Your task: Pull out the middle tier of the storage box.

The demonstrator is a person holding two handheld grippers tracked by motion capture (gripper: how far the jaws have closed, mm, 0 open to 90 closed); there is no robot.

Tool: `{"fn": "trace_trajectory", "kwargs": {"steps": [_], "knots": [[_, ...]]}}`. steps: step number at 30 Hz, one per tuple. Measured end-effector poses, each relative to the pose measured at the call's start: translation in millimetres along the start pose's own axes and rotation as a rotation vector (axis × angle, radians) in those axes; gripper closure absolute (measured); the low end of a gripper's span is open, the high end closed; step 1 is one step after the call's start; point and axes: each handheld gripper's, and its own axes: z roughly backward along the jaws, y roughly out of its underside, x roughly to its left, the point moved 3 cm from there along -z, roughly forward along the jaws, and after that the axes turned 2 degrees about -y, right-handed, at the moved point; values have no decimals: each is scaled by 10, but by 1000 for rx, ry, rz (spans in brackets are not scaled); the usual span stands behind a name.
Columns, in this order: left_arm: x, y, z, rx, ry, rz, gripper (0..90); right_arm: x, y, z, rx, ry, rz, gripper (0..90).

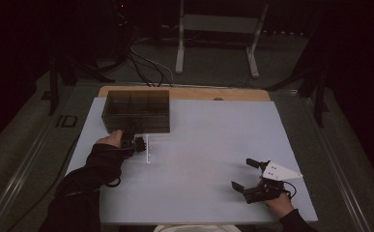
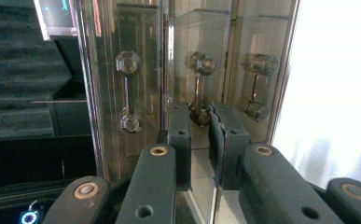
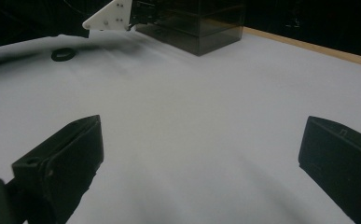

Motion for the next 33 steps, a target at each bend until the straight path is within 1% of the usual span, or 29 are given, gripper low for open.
{"fn": "trace_trajectory", "kwargs": {"steps": [1,2,4,6,7,8,9,10,12,13,18,22,23,26,27,29,33], "knots": [[-1,1,-3,-7,-2,5,820,0,0,0,0,1,0,0],[3,0,6,2,1,5,821,0,0,0,1,1,1,0],[7,-1,13,7,2,5,823,0,0,2,1,2,0,0],[16,-1,23,2,-8,13,827,-1,1,1,1,3,1,0],[16,-3,32,8,-1,11,827,-1,1,2,1,2,1,0],[12,-2,43,7,-8,2,826,0,0,3,1,3,1,0],[11,1,52,5,-9,4,827,0,0,4,1,2,3,0],[9,5,60,0,-2,13,827,0,0,4,2,2,3,0],[9,16,83,4,-1,10,827,1,0,3,2,2,4,0],[7,20,94,2,2,15,827,1,1,2,2,2,3,0],[-19,25,152,-12,11,1,826,2,1,0,3,2,4,0],[-29,22,206,-9,20,1,825,2,1,-1,5,3,7,0],[-31,20,220,-9,21,-4,825,2,1,-1,5,4,7,0],[-36,22,236,-13,20,-3,825,2,2,-2,6,3,7,0],[-41,24,243,-22,15,-9,825,3,1,-2,6,3,8,0],[-39,24,252,-13,21,-8,825,4,-1,2,3,3,5,0],[-40,28,248,-22,19,0,823,1,1,-2,4,1,4,0]]}}
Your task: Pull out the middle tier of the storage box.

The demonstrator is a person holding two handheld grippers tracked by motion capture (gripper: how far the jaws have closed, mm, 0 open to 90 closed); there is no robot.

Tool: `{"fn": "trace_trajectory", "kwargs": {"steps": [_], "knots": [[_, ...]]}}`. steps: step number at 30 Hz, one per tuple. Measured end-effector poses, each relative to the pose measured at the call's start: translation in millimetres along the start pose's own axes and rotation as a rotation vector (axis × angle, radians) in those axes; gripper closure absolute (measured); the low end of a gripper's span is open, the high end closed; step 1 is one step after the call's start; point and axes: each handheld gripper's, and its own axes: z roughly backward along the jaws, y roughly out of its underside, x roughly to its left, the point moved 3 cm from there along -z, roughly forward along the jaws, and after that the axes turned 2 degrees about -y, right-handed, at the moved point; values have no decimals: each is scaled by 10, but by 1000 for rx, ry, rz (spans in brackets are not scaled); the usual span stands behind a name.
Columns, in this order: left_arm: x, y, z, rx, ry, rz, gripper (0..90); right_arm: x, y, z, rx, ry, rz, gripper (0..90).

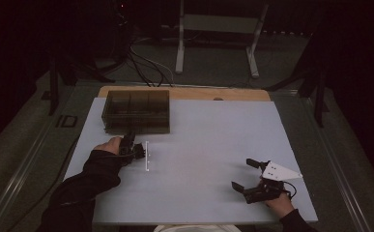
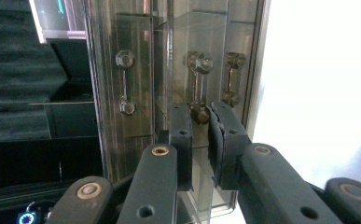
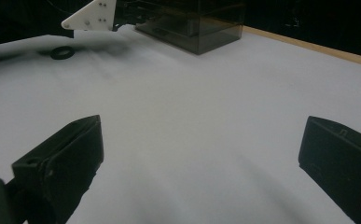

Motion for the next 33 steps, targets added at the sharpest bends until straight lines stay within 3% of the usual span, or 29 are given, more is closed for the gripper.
{"fn": "trace_trajectory", "kwargs": {"steps": [13,20,26,33], "knots": [[11,9,-6,-14,10,0,815,1,2,-3,4,1,0,0],[58,37,11,-26,59,22,808,-3,4,-4,6,1,-1,0],[116,60,59,-74,139,100,778,-3,6,-9,10,2,-1,0],[232,120,118,-106,193,180,757,-3,9,-13,12,2,-3,0]]}}
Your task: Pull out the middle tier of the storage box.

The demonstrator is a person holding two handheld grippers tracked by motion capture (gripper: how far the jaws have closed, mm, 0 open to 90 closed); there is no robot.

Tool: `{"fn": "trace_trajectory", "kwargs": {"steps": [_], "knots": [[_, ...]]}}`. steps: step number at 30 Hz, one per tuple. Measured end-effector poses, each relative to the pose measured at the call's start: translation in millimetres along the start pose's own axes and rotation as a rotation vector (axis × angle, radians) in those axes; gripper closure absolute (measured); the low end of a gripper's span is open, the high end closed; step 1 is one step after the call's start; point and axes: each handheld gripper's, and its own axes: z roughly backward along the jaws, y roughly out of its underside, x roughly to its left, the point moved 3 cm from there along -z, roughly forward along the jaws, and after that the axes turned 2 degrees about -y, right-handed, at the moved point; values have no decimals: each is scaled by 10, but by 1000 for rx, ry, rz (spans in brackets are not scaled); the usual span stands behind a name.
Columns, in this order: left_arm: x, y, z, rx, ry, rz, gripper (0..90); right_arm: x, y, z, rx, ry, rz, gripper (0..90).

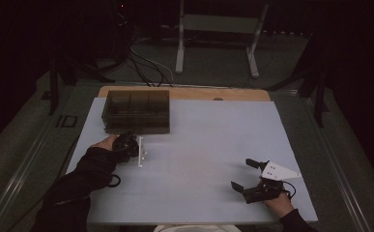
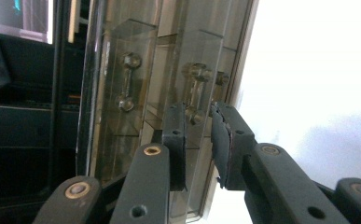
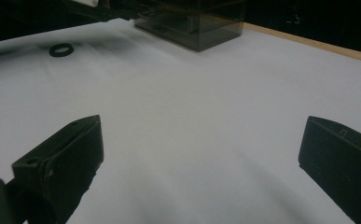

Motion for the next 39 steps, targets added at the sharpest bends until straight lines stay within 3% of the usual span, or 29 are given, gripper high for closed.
{"fn": "trace_trajectory", "kwargs": {"steps": [3,7,8,9,11,15,19,22,24,32,39], "knots": [[64,38,34,-15,35,43,726,0,0,1,0,-1,0,0],[110,112,52,-26,91,66,598,0,3,-4,4,0,2,0],[113,139,54,-19,82,68,565,0,3,-5,5,0,2,0],[117,161,56,-18,102,81,473,1,5,-6,7,1,3,0],[125,188,58,-15,109,92,445,2,5,-8,7,1,2,0],[141,257,51,26,156,111,290,2,8,-12,10,2,3,0],[181,300,43,31,197,171,196,2,9,-13,11,2,3,0],[231,335,46,40,226,192,129,1,10,-14,11,2,3,0],[272,355,53,37,266,218,20,2,10,-15,12,1,3,0],[385,427,78,28,311,248,19,0,14,-19,16,0,5,0],[537,528,75,15,318,278,20,-2,15,-22,17,-1,4,0]]}}
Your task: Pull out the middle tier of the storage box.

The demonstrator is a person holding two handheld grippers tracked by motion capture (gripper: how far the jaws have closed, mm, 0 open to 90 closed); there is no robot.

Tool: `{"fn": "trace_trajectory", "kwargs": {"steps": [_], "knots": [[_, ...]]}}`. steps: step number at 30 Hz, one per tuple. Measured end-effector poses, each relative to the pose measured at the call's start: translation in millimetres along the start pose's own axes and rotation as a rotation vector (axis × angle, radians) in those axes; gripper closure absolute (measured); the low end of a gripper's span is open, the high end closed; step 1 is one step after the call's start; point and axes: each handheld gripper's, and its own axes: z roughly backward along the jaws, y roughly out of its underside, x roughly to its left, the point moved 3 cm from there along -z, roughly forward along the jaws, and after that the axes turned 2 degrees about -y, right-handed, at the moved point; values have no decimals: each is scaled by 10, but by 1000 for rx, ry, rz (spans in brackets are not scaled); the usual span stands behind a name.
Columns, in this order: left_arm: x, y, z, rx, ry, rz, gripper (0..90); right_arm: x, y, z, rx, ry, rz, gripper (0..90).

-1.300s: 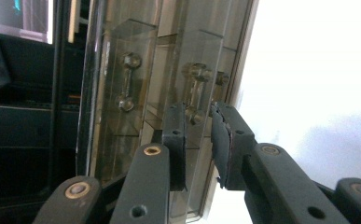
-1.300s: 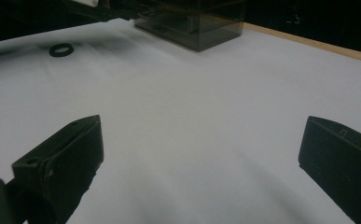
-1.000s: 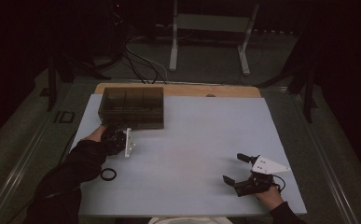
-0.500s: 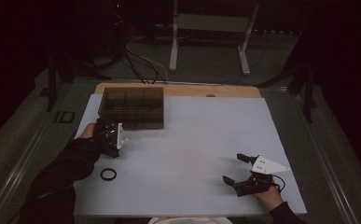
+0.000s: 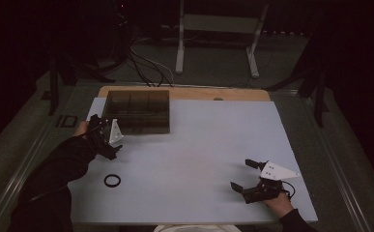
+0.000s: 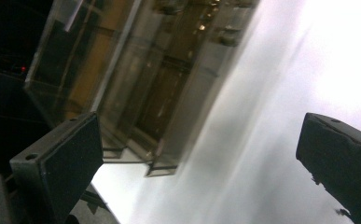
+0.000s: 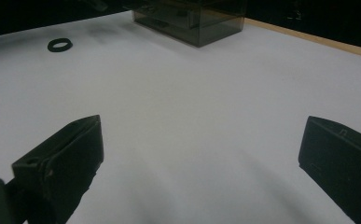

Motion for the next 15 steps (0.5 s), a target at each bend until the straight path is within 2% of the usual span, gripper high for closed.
{"fn": "trace_trajectory", "kwargs": {"steps": [3,5,7,11,12,15], "knots": [[71,22,29,-42,46,22,20,-1,2,0,2,0,-1,0],[86,25,32,-43,53,30,20,-3,2,-1,2,1,0,0],[147,31,46,-62,86,62,20,-6,3,0,1,2,0,0],[203,27,49,-88,139,65,20,-7,3,1,0,2,-1,0],[220,25,44,-98,174,67,24,-8,3,1,0,2,-3,0],[256,21,29,-106,220,71,29,-12,6,1,3,1,-3,0]]}}
